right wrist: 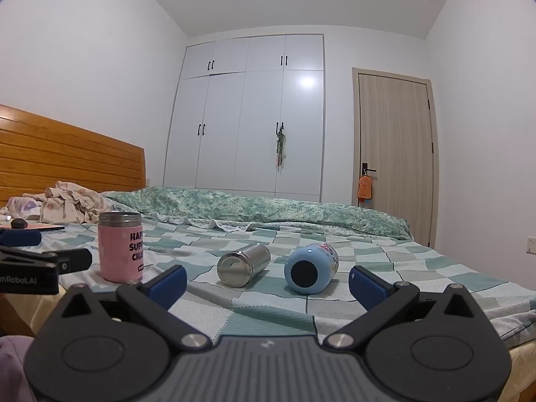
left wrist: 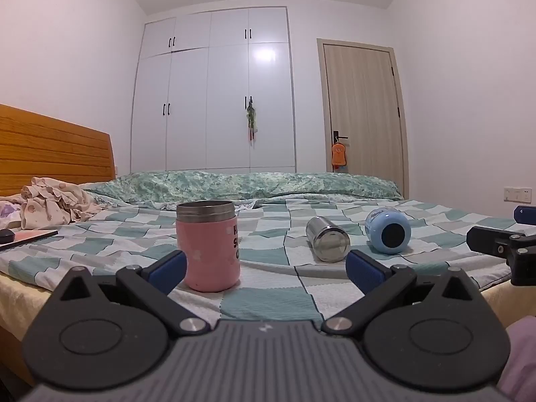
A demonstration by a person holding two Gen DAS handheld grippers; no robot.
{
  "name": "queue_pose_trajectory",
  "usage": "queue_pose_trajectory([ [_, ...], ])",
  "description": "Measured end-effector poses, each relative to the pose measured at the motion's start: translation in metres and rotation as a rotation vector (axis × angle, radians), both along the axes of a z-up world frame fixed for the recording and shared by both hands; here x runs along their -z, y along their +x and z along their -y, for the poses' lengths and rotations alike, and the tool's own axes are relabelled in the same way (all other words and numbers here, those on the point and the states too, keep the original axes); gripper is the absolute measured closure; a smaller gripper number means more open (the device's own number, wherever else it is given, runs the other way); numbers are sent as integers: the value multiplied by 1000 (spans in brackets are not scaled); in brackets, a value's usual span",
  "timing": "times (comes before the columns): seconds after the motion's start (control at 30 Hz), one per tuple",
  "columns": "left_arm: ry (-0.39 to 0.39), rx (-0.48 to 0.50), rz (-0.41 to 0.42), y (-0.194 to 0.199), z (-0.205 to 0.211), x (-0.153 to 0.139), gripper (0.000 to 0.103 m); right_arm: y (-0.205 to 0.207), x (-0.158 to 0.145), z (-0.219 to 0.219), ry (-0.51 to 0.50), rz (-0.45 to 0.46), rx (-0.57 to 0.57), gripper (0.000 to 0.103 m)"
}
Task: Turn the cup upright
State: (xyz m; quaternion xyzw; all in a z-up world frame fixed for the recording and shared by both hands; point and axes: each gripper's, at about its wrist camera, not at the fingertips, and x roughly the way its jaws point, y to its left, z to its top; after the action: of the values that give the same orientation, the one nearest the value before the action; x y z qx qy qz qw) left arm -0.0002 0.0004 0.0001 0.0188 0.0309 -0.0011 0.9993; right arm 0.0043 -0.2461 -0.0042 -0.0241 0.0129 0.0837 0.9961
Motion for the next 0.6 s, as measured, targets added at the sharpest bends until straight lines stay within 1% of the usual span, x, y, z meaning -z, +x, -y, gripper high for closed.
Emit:
queue_pose_trajectory([
  [0.6, -1, 1, 1, 0, 4, 1, 0, 0, 0, 0, -1, -2, 0, 0],
])
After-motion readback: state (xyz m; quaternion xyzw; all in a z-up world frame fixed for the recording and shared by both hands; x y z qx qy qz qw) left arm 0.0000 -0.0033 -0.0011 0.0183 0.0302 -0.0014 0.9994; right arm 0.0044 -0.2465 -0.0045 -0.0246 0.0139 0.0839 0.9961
